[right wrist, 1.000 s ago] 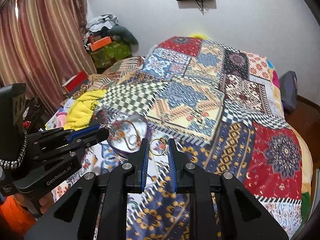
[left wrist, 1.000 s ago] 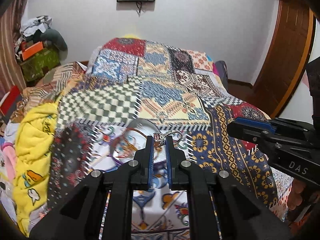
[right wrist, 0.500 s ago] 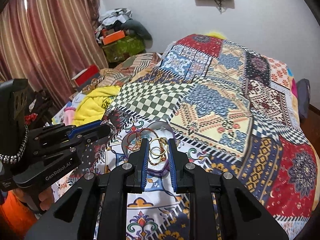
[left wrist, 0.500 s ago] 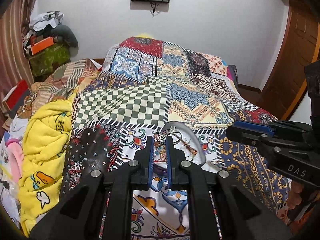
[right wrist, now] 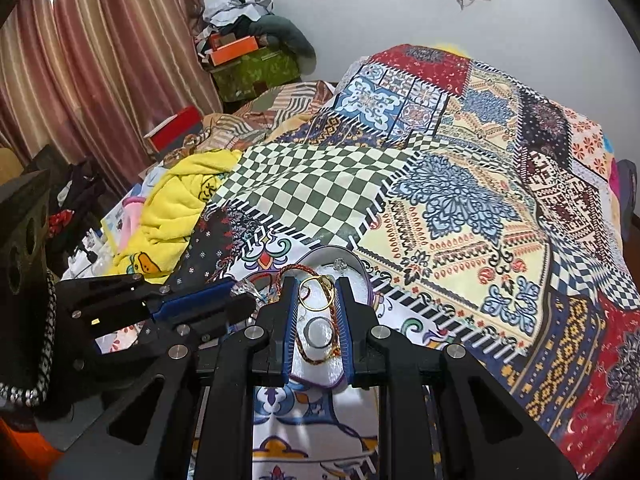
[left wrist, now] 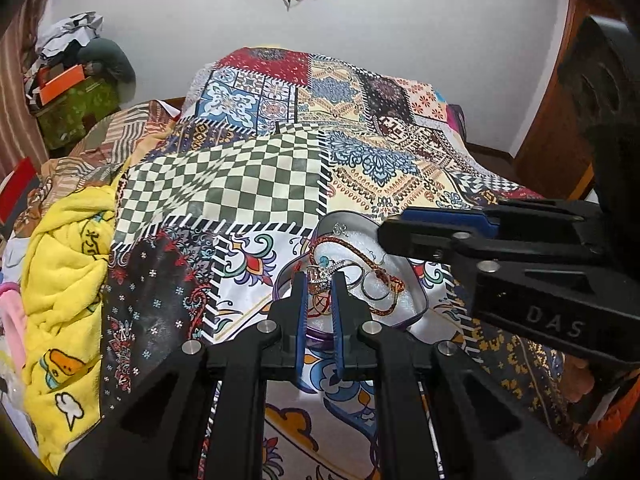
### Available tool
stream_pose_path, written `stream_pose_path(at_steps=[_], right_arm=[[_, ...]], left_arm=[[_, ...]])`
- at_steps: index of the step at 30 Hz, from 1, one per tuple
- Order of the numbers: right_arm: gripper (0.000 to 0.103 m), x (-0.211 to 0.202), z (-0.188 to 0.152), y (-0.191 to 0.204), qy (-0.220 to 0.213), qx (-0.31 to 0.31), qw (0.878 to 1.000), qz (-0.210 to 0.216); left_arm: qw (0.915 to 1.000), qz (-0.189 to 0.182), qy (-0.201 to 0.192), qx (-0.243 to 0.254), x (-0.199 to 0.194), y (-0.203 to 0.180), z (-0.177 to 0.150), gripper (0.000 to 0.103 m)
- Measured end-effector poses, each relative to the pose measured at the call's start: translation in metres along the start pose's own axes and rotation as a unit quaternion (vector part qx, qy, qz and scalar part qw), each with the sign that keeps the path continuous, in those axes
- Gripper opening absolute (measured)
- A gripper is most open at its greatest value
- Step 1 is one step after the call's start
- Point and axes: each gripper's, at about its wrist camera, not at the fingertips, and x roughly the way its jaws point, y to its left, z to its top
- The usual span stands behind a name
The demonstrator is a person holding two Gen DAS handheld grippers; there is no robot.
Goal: Organize jewelry
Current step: 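Carry both rings over the heart tin and open both tools to drop them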
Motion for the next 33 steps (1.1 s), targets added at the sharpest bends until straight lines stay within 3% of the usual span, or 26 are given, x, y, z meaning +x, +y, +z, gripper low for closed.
stream_pose_path(at_steps=[22, 27, 33], right_arm=[[0.017, 0.028, 0.002, 0.001, 0.025, -0.011, 1.000, -0.006], [0.017, 0.029, 0.003, 0.006, 0.031, -0.021, 0.999, -0.013], [0.024, 0.023, 0.004, 0.008, 0.025, -0.022, 0.999, -0.018]], left_arm=[[0.9998, -0.003, 0.012, 0.013, 0.009, 0.002, -0.003, 0.010], [0.9999, 0.006, 0.006, 0.007, 0.004, 0.006, -0.003, 0.025], [0.9999, 0.009, 0.004, 0.004, -0.001, 0.008, -0.002, 0.025]])
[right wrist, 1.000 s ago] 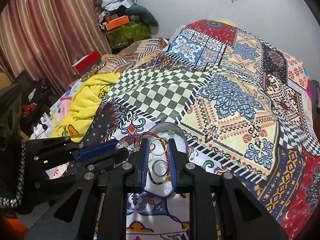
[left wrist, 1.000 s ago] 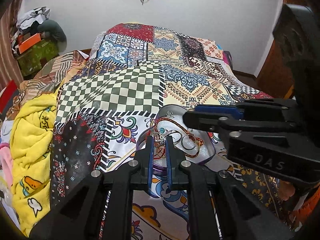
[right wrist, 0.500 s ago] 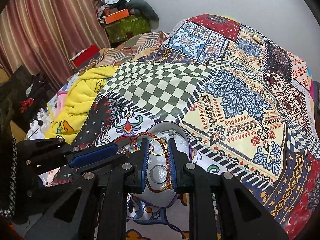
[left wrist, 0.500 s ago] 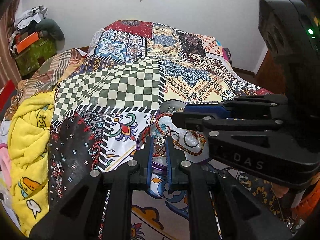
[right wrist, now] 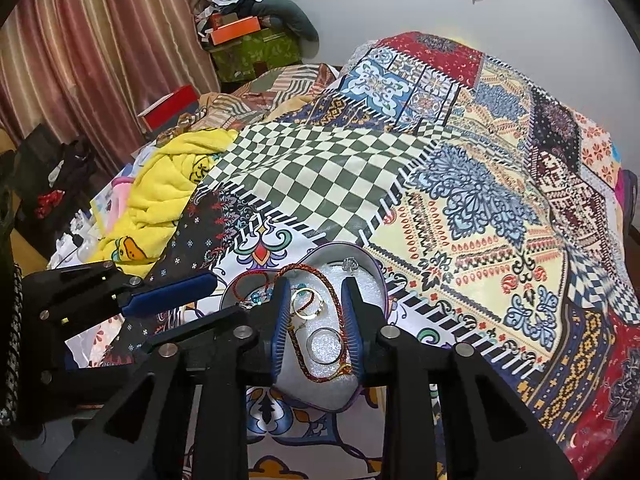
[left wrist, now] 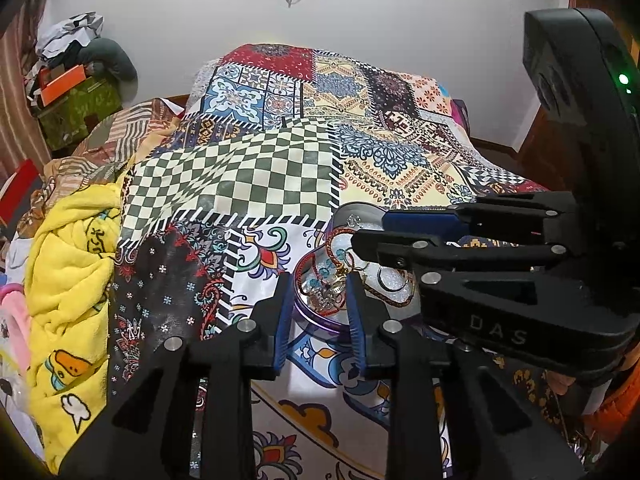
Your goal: Organize jewelry
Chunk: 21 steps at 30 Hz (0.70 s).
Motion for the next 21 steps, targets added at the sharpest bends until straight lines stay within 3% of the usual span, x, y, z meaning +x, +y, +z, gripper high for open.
stream_pose_path(at_steps=[11, 21], right_arm=[[0.025, -0.056, 0.003, 0.008, -0.051, 0.004, 0.998, -0.025], [0.025, -0.179, -0.006, 0.040, -0.168, 0.006, 0.984, -0.060]], left_arm=[[0.9994, 0.001, -0.033, 0.005, -0.041, -0.010, 0.009, 0.025], [0.9909, 0.007, -0.133, 0.017, -0.155, -0.035, 0.019, 0.025]])
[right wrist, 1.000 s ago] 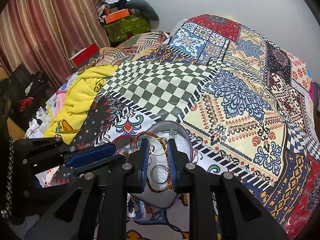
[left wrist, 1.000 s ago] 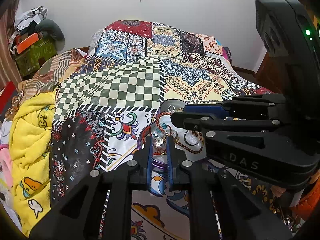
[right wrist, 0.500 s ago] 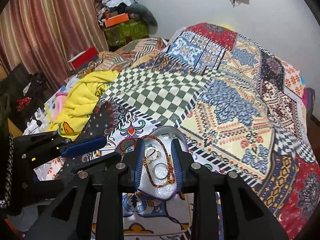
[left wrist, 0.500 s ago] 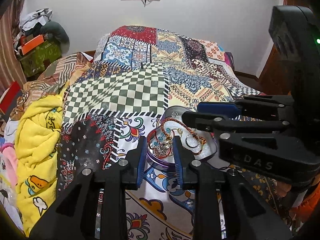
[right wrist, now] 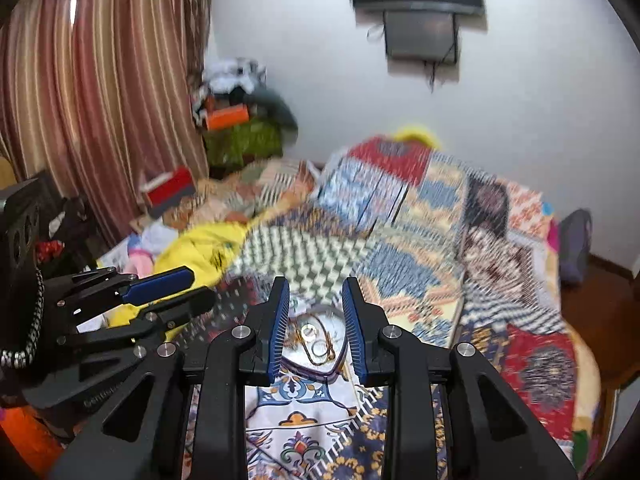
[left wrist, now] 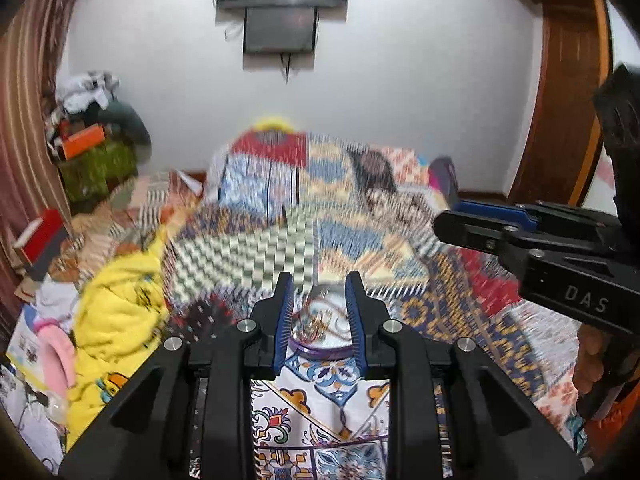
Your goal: Organize jewelry
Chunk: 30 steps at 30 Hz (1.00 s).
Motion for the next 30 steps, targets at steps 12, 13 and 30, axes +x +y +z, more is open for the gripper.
stream_pose_path(at_steps=[12, 13, 30], right_arm=[[0.045, -0.143, 0.001, 0.049, -0.179, -0.003, 0.983, -0.042], [0.047, -0.149, 0.000, 0.053, -0.190, -0.006, 0.981, -0.050], [0.103, -0.168, -0.018, 0.075, -0.231, -0.002, 0.963, -0.138]], left_arm=[[0.9834, 0.009, -0.181, 0.001, -0.160, -0.030, 0.016, 0.044], [0.9817, 0.009, -0.190, -0.001, -0.169, -0.031, 0.015, 0.045], [0.9689, 0.065, -0.238, -0.019, -0.203, -0.033, -0.002, 0.102]])
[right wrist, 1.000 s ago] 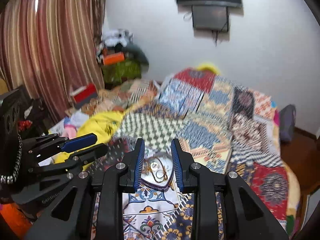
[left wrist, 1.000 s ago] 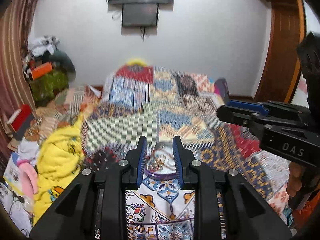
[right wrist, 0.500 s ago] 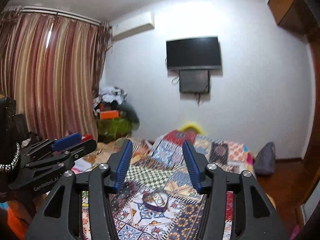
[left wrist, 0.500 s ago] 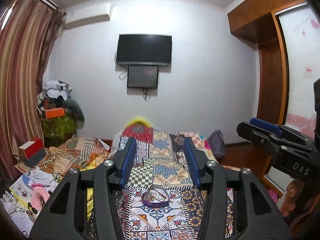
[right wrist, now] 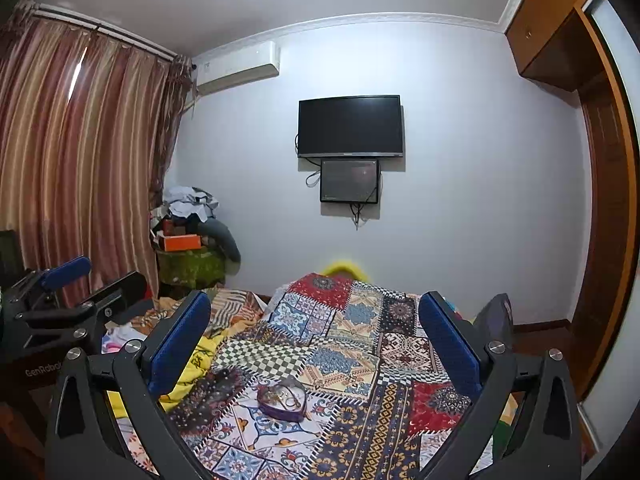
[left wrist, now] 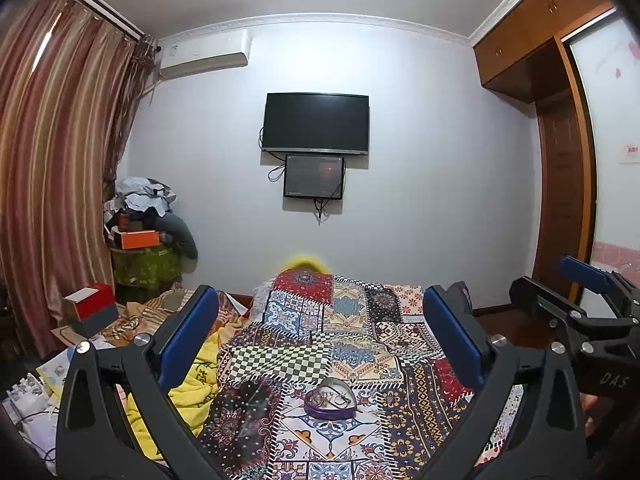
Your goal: Organize jewelry
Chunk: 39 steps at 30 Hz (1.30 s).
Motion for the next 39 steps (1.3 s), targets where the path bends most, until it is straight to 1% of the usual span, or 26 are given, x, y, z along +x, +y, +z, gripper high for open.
stream_pose_path(at_steps=[10, 39], right_arm=[[0.103, -0.008, -0.009, -0.005, 0.010, 0.003, 1.000, 0.006], [0.103, -0.008, -0.004, -0.013, 0.023, 0.013, 1.000, 0.002]], left_arm=[[1.0000, 0.005, 0.005, 0.004, -0.003, -0.004, -0.003, 0.102], [0.9997, 0.005, 0.022, 0.006, 0.010, -0.008, -0.010, 0.102]])
